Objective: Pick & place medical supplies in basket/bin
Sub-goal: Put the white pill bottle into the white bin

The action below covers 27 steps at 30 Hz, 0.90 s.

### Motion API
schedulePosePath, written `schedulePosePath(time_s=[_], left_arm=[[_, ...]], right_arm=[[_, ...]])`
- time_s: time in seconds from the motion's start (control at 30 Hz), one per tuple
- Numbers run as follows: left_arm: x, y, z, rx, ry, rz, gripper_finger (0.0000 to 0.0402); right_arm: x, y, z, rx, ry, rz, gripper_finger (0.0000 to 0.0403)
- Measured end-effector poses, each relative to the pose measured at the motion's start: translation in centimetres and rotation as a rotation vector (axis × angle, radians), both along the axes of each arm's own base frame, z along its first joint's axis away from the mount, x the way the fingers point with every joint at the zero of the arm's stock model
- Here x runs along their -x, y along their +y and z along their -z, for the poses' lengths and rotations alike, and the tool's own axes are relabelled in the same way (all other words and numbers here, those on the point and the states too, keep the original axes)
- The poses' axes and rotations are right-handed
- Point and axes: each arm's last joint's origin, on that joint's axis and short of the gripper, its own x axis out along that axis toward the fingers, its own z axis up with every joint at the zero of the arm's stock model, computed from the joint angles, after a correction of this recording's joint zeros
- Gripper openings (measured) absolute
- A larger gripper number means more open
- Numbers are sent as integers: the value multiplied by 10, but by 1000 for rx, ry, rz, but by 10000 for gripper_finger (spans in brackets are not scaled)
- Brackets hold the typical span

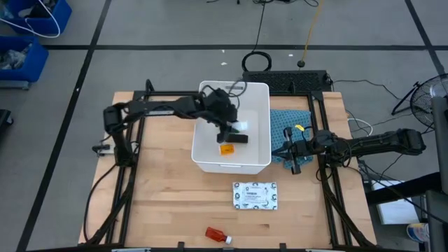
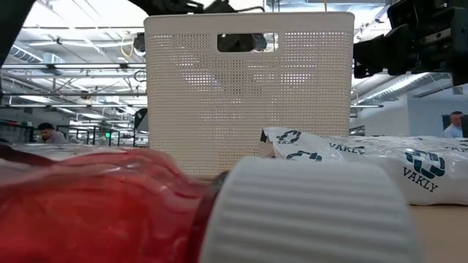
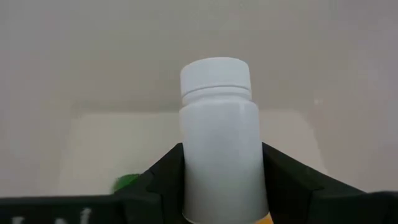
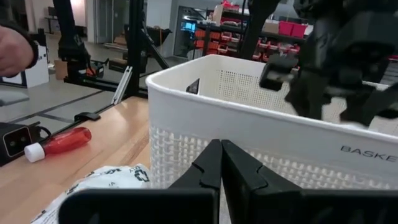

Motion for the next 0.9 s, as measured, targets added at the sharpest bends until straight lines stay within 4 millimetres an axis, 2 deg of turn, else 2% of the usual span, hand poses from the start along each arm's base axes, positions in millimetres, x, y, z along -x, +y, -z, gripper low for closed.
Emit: schedulePosePath(time_s=[0.17, 0.33, 0.6, 0.9], left_arm=[[-5, -1, 21, 46, 53, 87, 183], [-7, -5, 34, 28, 105, 136, 172], [3, -9, 42, 12, 235, 175, 182], [10, -34, 48, -50, 362, 315, 170]], right_arm=[[0, 0, 0, 0, 2, 0, 0], [0, 0, 2, -7, 20, 0, 0], [0, 0, 3, -7, 29, 1, 0], [0, 0, 4, -7, 42, 2, 0]])
